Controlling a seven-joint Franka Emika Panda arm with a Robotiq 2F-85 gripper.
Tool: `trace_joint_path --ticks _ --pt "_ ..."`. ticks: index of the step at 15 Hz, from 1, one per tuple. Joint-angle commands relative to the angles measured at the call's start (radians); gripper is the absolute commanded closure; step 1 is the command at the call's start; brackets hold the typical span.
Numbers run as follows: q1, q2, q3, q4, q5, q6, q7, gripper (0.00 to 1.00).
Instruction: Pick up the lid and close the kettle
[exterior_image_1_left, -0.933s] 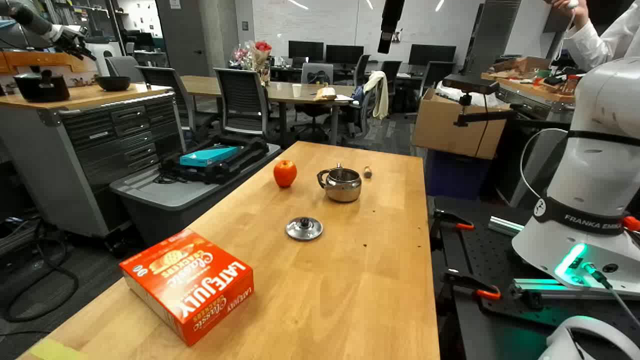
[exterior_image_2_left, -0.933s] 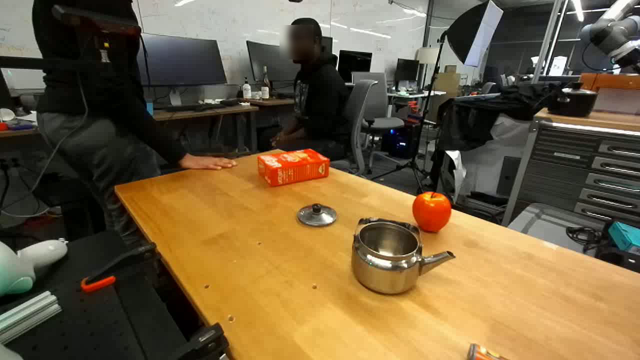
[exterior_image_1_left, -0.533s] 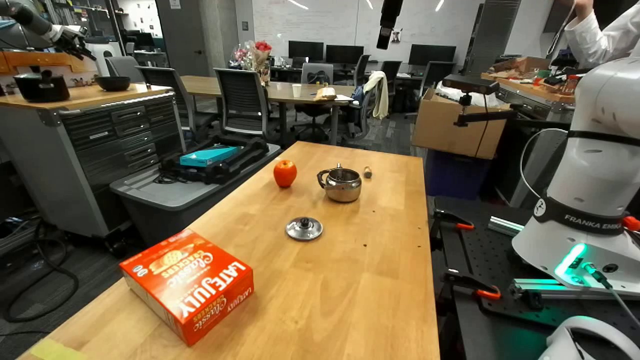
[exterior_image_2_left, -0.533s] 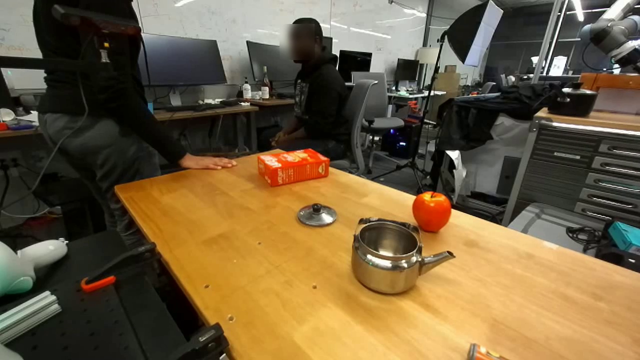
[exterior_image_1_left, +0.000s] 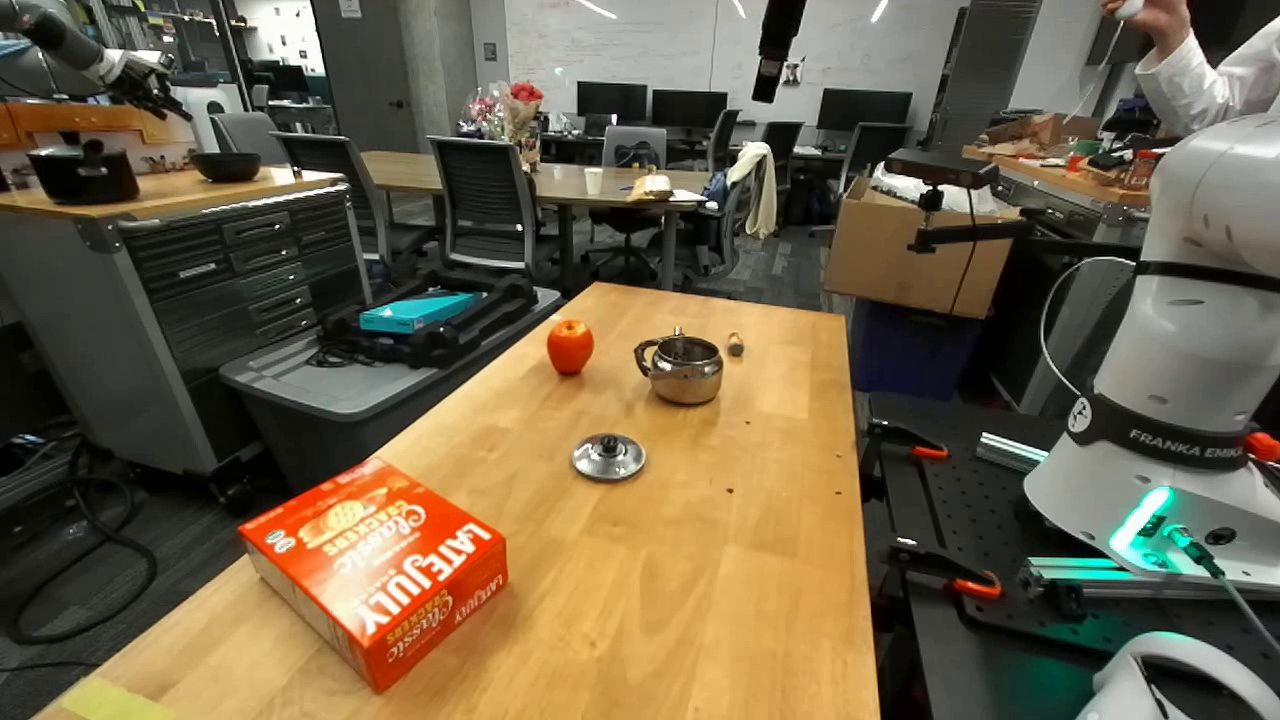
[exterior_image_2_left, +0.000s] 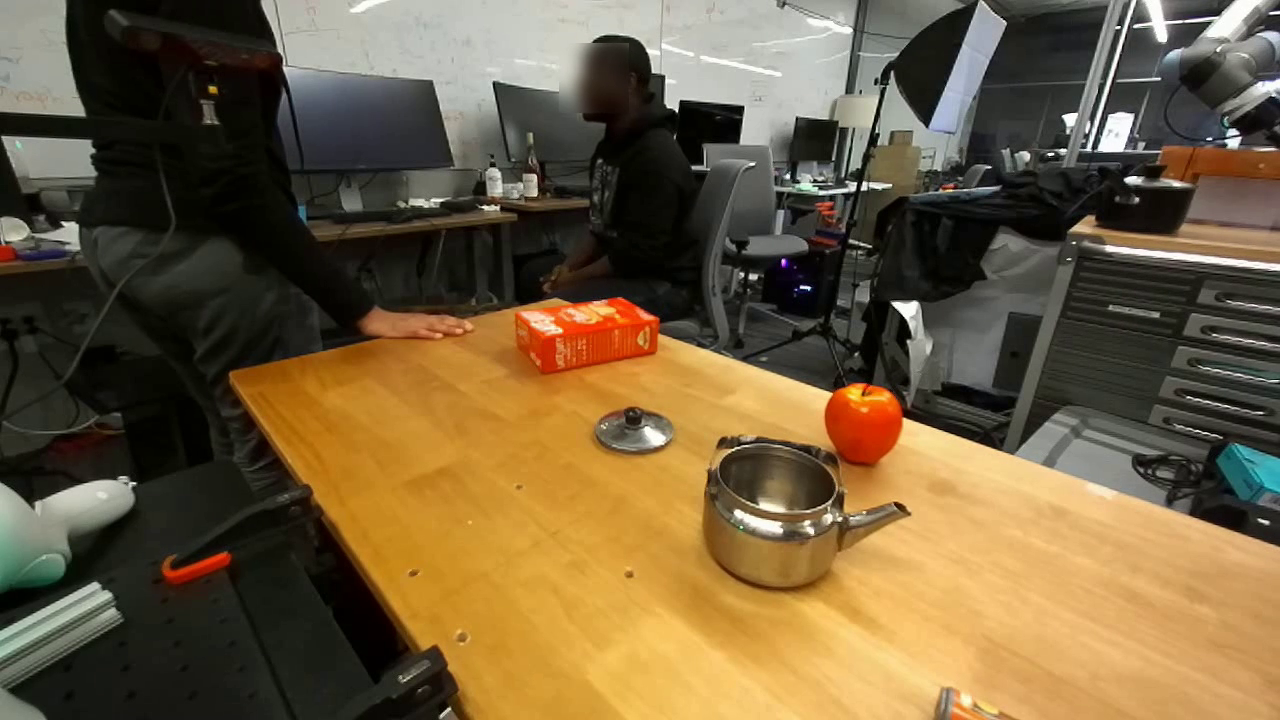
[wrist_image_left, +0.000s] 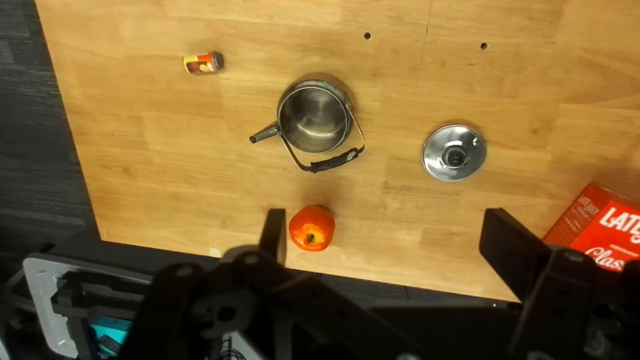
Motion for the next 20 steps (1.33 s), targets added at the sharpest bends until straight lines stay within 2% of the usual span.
trace_joint_path --ticks 1,4,7,15,20 --pt "-0.006 0.005 -0.001 -0.014 0.002 0.058 0.076 0.00" --pt "-0.014 0.027 0.006 -0.025 0.005 0.116 0.154 0.00" --pt "-0.011 0.062 0.007 -0.027 0.004 0.150 0.180 0.00" --pt "0.018 0.170 0.032 -0.017 0.016 0.274 0.175 0.00" --pt "0.059 0.242 0.037 -0.009 0.073 0.283 0.140 0.00"
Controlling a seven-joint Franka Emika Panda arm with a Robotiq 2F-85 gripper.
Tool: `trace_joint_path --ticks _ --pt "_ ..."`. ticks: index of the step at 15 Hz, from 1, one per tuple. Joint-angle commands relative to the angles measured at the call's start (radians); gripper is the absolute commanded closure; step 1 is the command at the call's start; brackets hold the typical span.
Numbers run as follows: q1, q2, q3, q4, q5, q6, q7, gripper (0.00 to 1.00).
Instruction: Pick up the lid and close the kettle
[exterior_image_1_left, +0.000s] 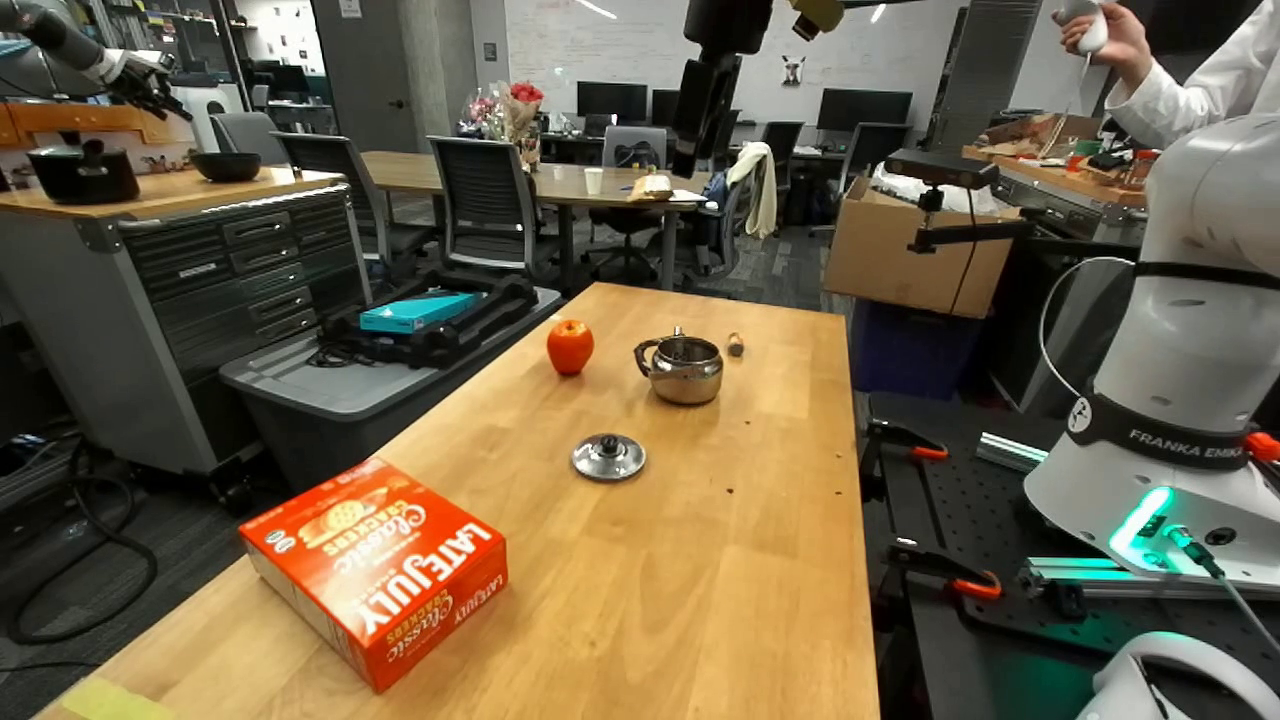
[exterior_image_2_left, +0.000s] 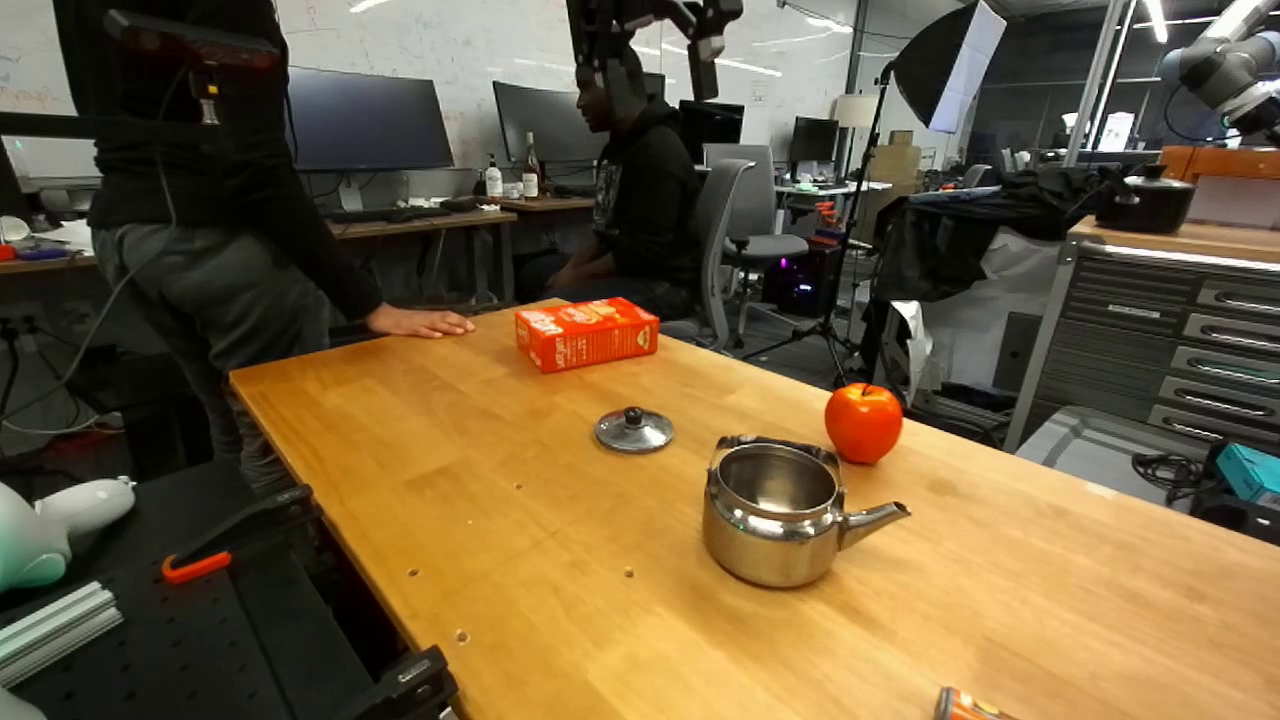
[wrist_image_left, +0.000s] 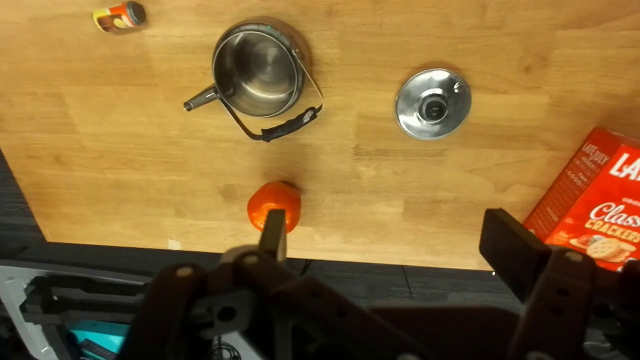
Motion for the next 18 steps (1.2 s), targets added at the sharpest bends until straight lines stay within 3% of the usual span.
trace_joint_path --ticks 1,6,18 --pt "0.029 0.060 -0.002 0.028 0.062 0.018 -0.031 0.00" --pt "0.044 0.126 -0.005 0.042 0.111 0.051 -0.053 0.00" --pt "0.052 0.276 0.009 0.050 0.092 0.161 -0.085 0.00"
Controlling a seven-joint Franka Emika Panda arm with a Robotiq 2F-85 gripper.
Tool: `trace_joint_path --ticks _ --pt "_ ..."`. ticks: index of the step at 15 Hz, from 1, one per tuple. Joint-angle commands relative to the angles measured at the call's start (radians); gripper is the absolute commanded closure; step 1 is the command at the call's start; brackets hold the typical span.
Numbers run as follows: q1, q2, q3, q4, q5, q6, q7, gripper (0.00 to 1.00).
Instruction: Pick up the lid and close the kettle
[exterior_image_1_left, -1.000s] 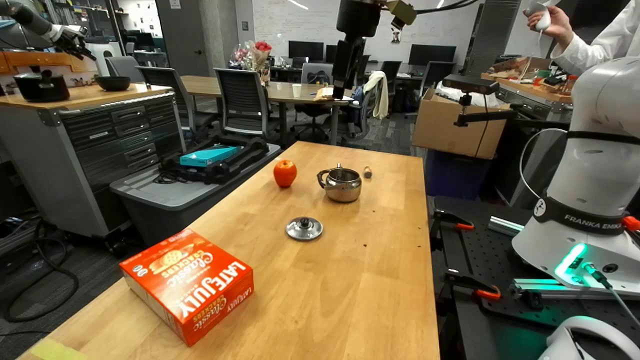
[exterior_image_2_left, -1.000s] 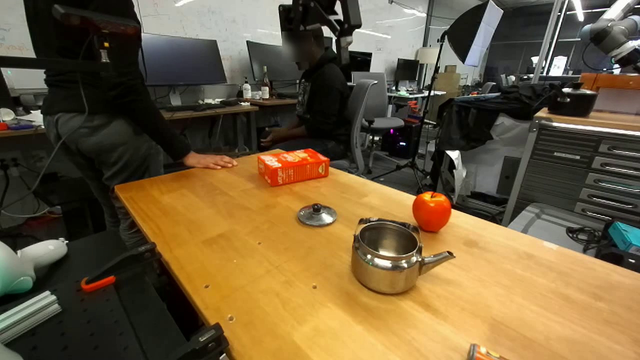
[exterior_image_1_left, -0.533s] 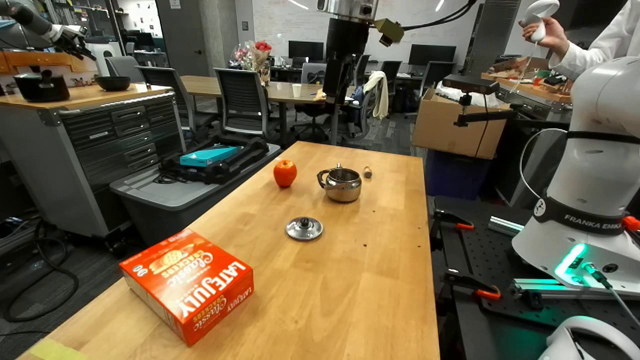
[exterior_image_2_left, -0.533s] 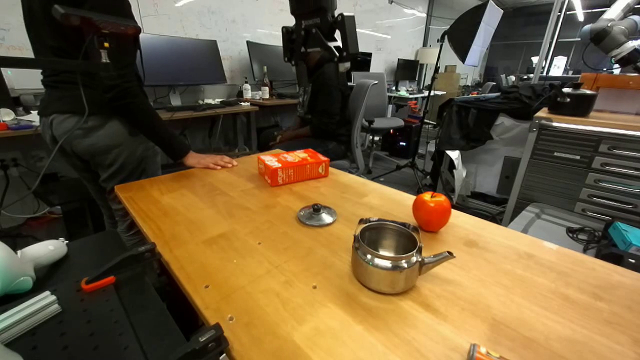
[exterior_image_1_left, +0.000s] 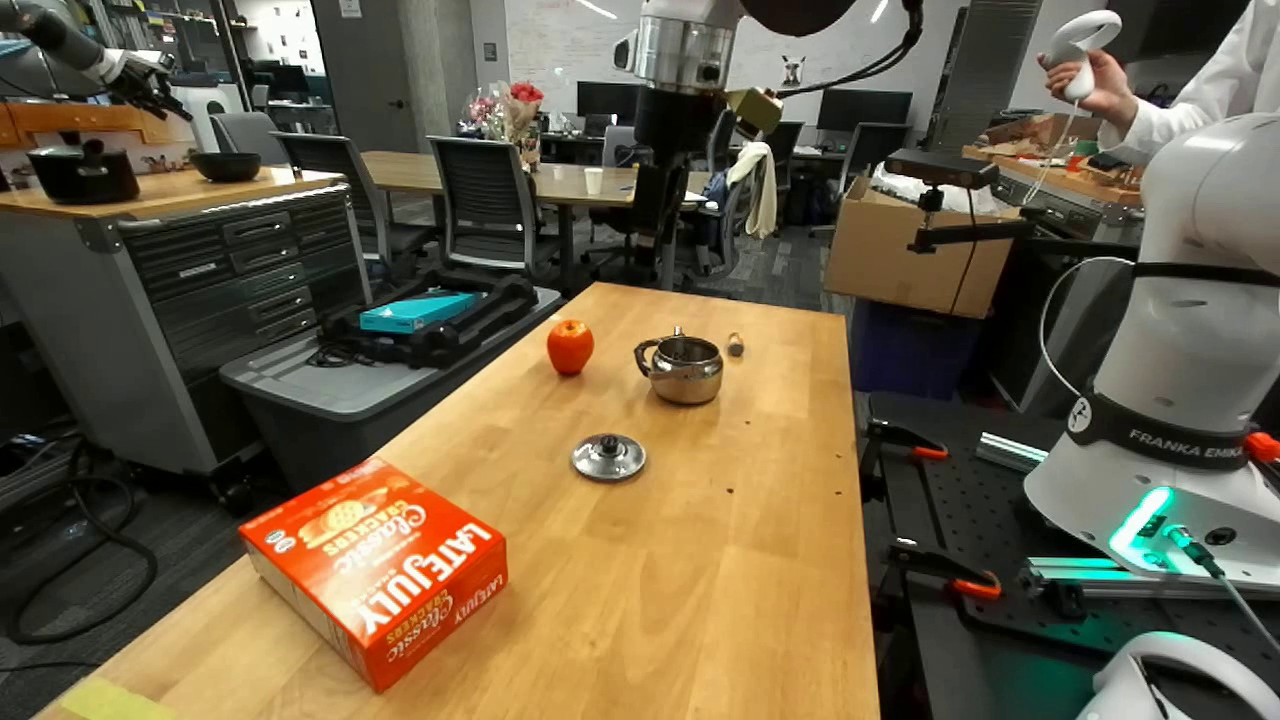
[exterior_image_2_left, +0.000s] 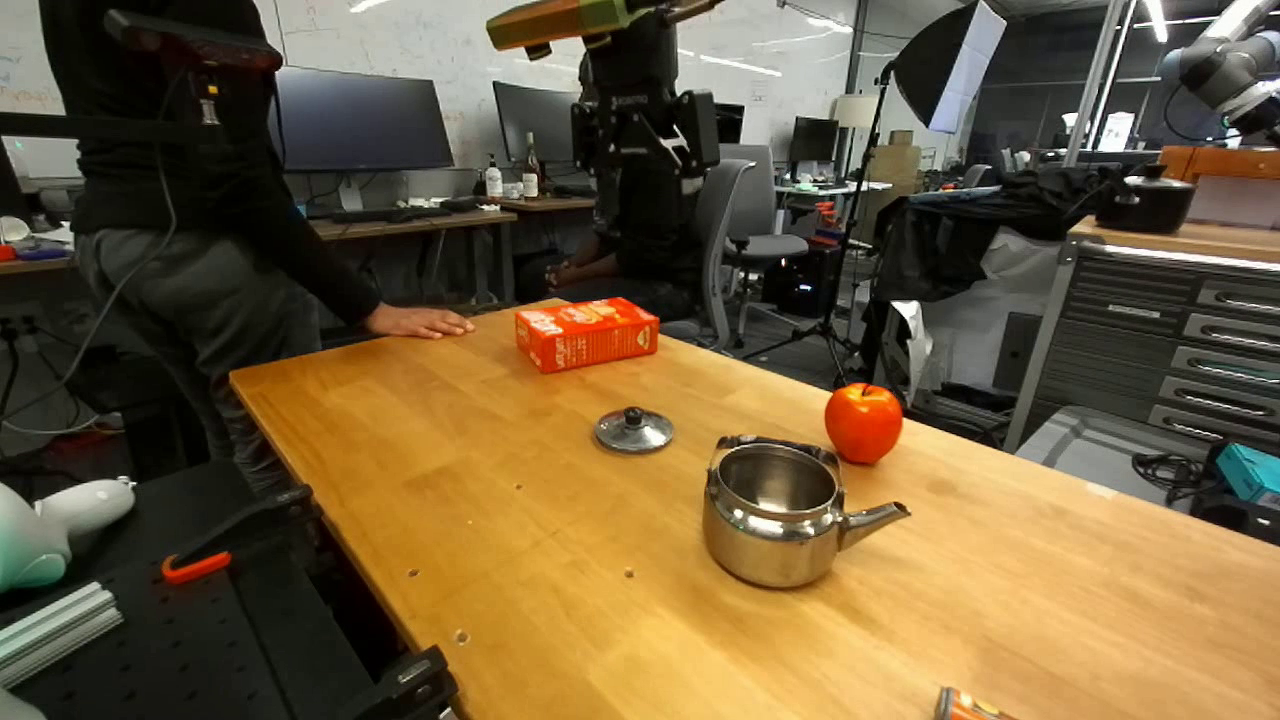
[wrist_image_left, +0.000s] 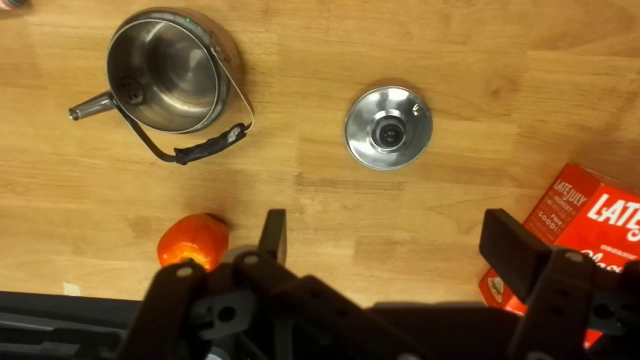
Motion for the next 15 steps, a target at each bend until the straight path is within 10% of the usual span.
trace_joint_path --ticks 1,15 --pt "0.012 0.053 0.008 0.026 0.010 0.039 -0.032 0.00" --pt "0.045 0.239 0.029 0.051 -0.128 0.190 0.022 0.00"
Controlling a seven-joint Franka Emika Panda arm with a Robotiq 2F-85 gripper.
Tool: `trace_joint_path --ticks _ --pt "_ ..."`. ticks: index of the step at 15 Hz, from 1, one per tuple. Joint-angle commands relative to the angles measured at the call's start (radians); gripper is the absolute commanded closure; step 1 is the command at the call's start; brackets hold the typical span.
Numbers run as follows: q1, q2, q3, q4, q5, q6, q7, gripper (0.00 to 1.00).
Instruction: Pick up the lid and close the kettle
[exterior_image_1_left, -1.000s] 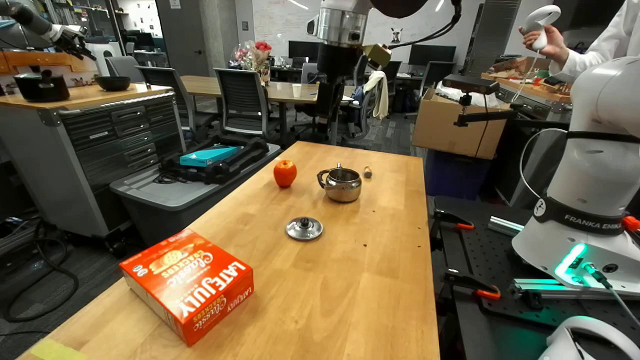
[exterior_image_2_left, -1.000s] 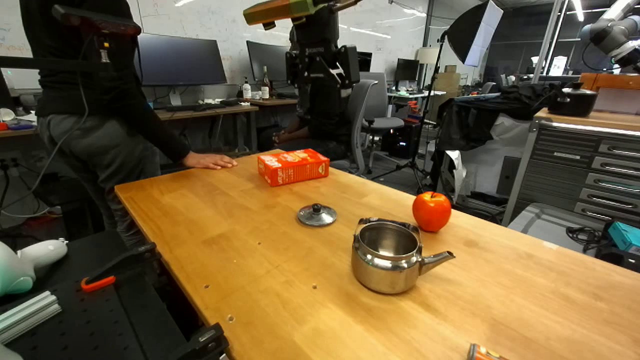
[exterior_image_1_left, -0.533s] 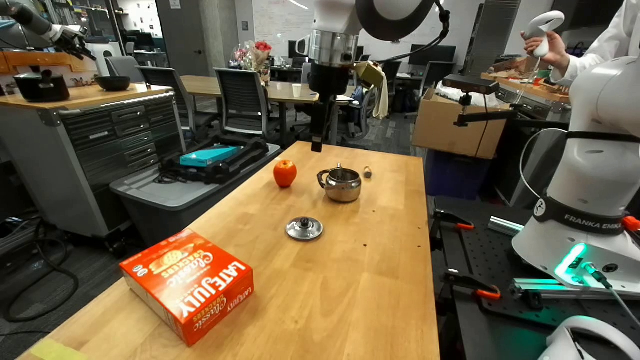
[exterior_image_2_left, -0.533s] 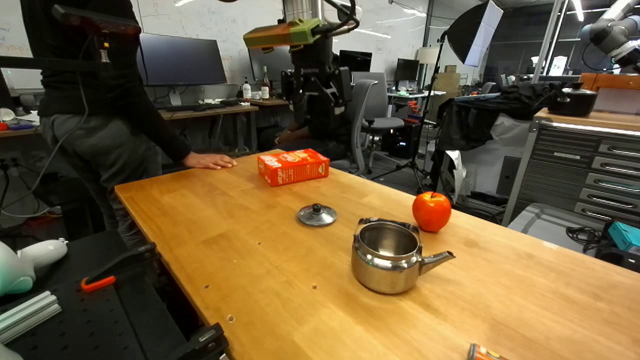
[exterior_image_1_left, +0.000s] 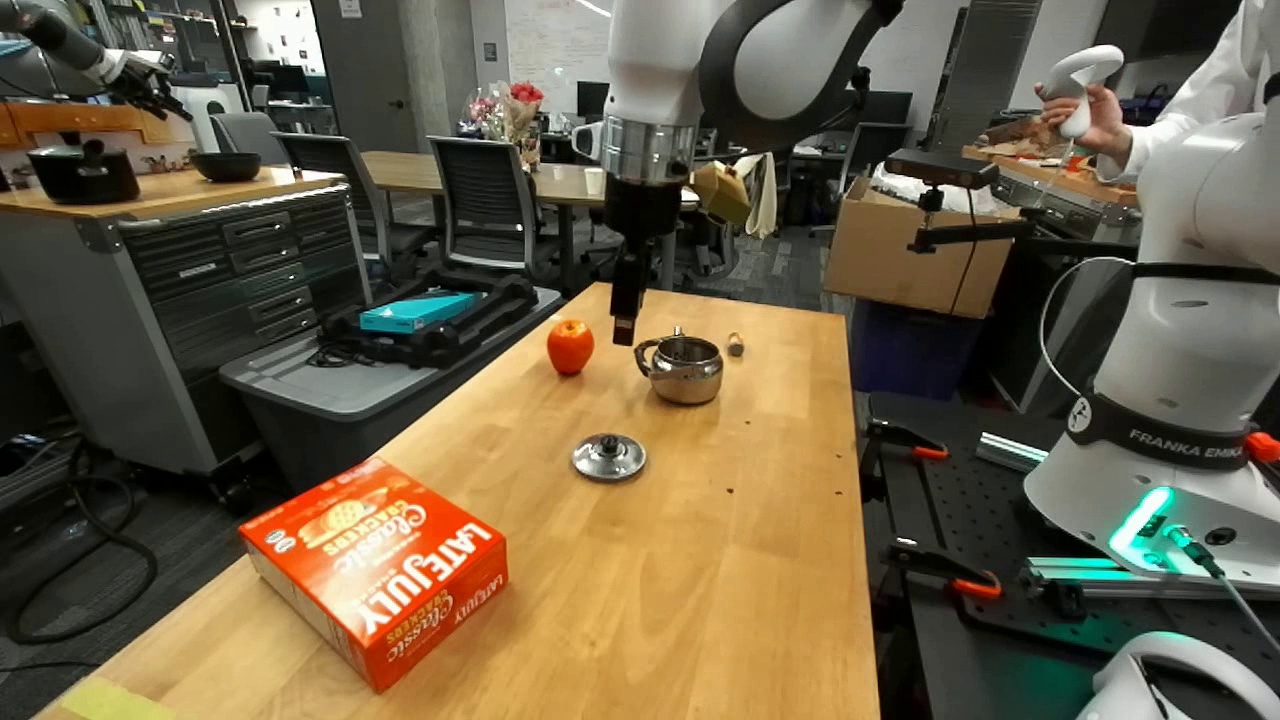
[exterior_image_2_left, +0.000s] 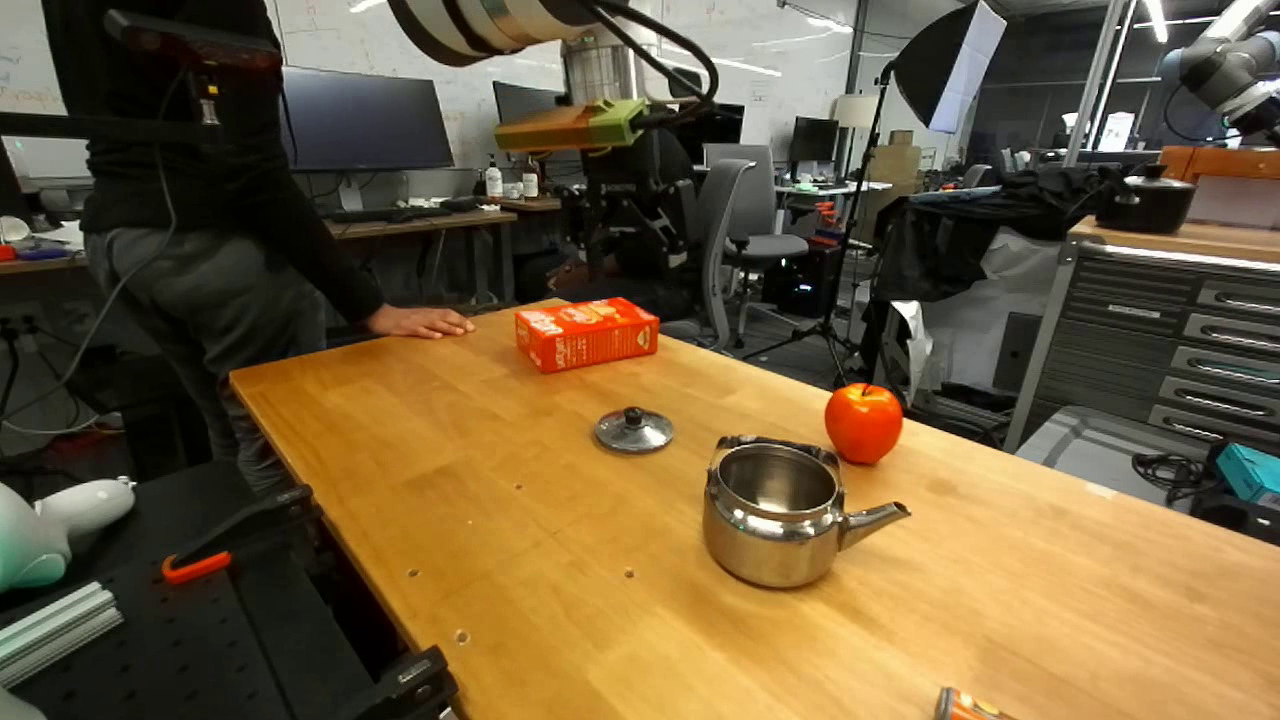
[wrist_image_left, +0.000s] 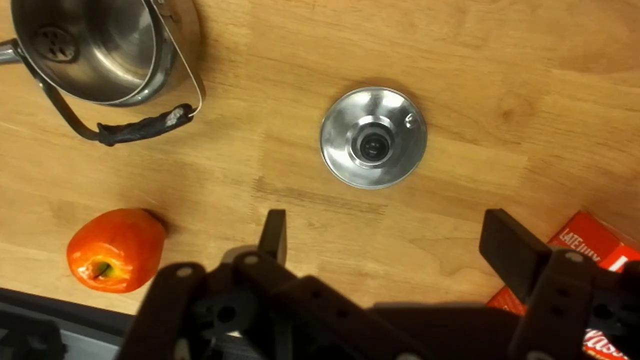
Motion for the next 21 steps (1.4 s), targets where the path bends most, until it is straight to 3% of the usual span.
trace_joint_path --ticks 1,9,21 --pt "0.013 0.066 -0.001 0.044 -0.045 0.042 0.022 0.00" --pt "0.036 0.152 -0.004 0.073 -0.029 0.061 0.027 0.00" --pt "0.069 0.272 -0.055 0.131 -0.135 0.049 0.122 0.00"
